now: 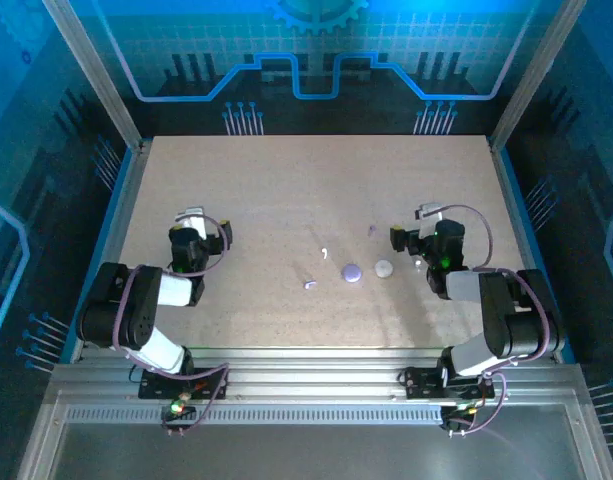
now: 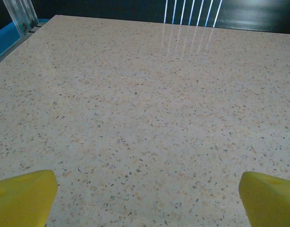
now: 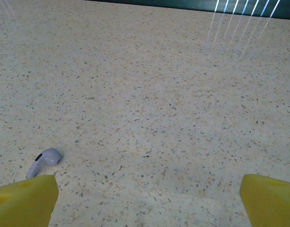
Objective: Insert wireless bluetooth earbuds into charging case
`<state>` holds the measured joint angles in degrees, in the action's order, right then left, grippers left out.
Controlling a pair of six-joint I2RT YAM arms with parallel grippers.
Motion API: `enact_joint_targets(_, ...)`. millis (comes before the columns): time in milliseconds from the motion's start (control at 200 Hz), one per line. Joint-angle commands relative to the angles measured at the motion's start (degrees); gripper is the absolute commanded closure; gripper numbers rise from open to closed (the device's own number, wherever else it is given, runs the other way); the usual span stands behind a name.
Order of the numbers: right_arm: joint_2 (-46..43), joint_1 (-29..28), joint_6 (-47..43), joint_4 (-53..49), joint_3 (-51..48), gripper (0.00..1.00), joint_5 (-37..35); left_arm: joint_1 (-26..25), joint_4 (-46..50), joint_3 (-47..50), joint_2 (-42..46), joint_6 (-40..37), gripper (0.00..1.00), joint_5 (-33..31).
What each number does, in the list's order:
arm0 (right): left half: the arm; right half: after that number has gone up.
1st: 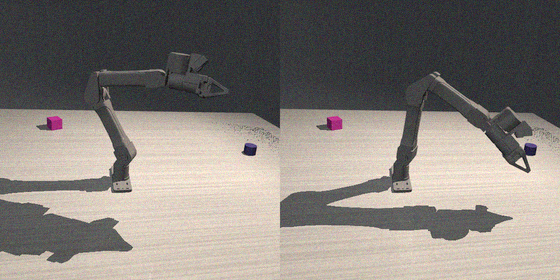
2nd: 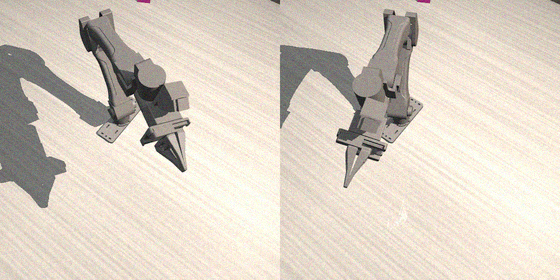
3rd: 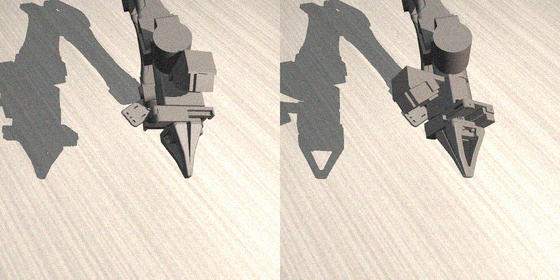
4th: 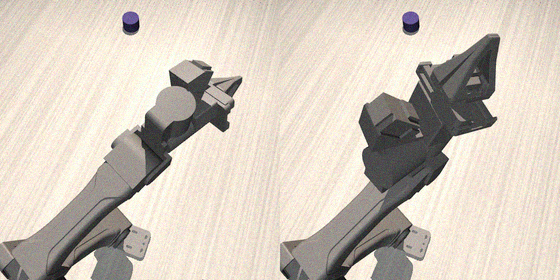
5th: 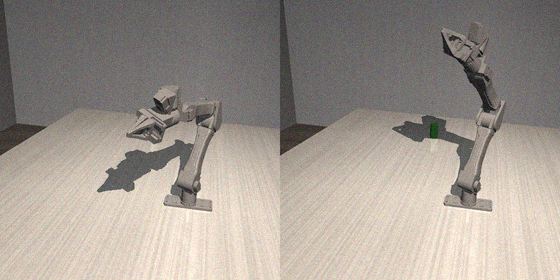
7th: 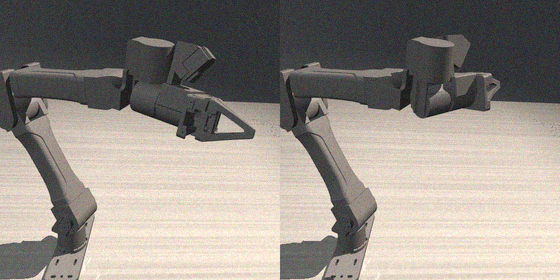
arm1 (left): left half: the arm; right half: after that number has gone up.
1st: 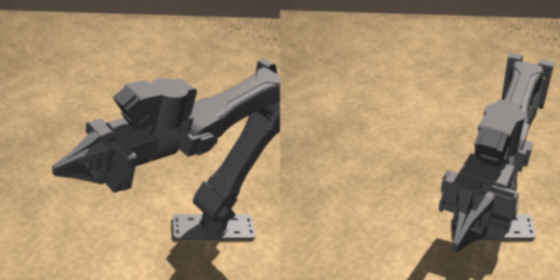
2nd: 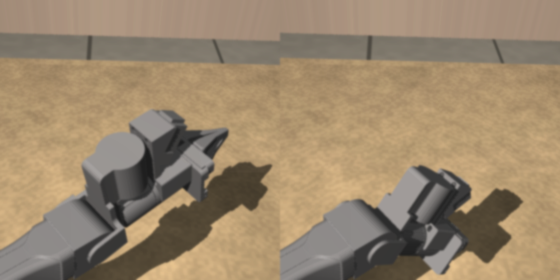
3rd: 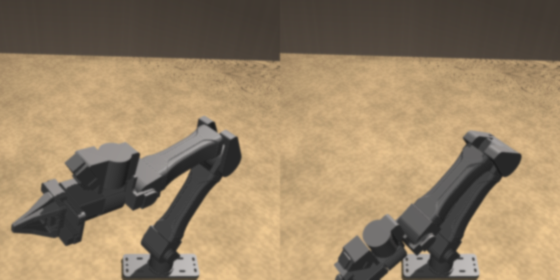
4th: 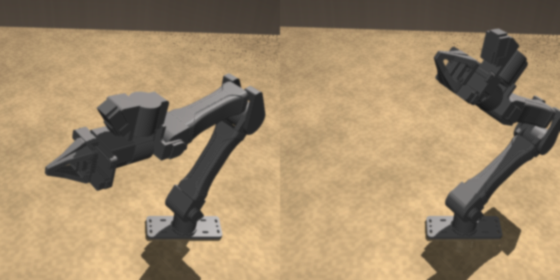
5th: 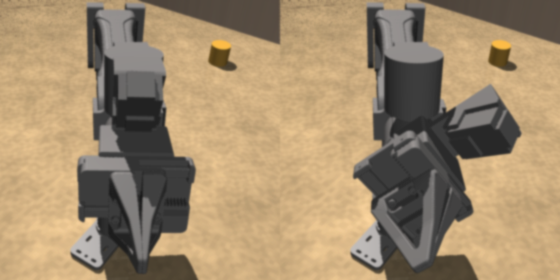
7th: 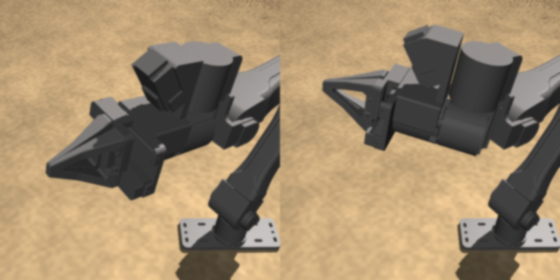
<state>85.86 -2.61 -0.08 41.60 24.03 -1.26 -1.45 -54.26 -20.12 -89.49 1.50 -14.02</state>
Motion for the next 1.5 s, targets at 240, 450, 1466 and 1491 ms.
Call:
enact_joint_targets(240,0.44,-0.38,-0.51,0.93,1.11,0.00,-0.53,-0.08,-0.07,-1.15,0.55,-0.53,0.01,1.80)
enact_joint_targets(450,0.43,-0.29,-0.51,0.93,1.22,0.00,-0.37,-0.09,0.06,-1.15,0.55,-0.53,0.01,1.87)
enact_joint_targets(1466,-12.13,-4.19,9.12,-78.80,33.97,0.00,-3.90,-7.38,48.82,-23.81,16.55,-5.17,0.07,2.35)
enact_joint_targets(1491,-11.96,-4.90,9.92,-81.15,34.71,0.00,-3.81,-7.71,51.23,-25.22,16.46,-5.63,0.08,3.41)
